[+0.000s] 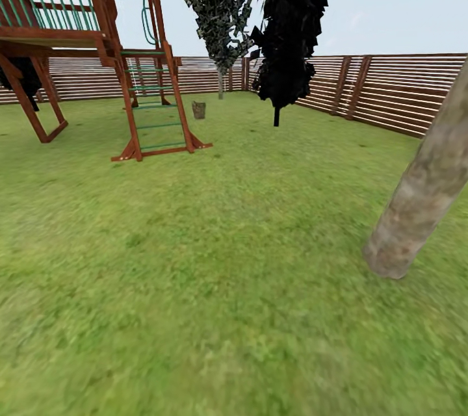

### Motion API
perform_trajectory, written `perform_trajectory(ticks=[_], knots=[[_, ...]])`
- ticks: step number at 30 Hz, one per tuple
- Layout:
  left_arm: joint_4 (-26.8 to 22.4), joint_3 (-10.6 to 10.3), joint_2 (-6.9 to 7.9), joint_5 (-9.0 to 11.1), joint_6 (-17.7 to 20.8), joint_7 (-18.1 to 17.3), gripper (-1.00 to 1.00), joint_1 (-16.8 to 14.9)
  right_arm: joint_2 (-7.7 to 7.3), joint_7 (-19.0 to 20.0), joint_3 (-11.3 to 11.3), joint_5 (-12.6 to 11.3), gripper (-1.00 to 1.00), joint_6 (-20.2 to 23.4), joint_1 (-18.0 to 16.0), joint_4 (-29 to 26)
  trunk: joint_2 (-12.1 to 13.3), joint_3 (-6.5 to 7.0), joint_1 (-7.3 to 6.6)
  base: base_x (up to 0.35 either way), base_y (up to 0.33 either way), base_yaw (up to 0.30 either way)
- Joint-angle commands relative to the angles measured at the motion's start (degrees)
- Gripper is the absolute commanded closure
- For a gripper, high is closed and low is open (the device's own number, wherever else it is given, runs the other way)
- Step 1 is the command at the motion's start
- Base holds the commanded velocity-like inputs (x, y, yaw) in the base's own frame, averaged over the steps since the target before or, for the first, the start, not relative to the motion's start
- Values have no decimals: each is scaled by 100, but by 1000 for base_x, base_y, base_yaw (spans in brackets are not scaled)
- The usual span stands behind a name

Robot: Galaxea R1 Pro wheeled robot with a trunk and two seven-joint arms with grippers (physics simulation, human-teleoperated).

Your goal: Take the three Easter eggs out of the wicker basket on the lawn in the garden, then place them on the lawn next to a single tree (choose any tree) so that all three eggs are next to the same tree and none are left in the basket.

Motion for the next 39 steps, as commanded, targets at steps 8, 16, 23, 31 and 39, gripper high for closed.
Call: perform_trajectory(ticks=[8, 16, 23, 31, 39], knots=[[-9, 7, 0, 4, -7, -6, -100, 3, -8, 1, 44, -4, -100, -16, -3, 6, -2, -4, 4, 342, 94, 0], [-9, 7, -2, 4, -7, -6, -100, 3, -1, 1, 44, -1, -100, -16, -3, 6, -2, -4, 4, 342, 93, 0], [-9, 7, -8, 4, -7, -6, -100, 3, -2, 1, 44, 1, -100, -17, -3, 6, -2, -4, 4, 342, 93, 0], [-9, 1, -9, 4, -7, -6, -100, 3, -1, 1, 44, 2, -100, -17, -3, 6, -2, -4, 4, 342, 93, 0], [-9, 5, -9, 4, -7, -2, -100, 3, -1, 1, 44, 1, -100, -16, -3, 6, -2, -4, 4, 342, 93, 0]])
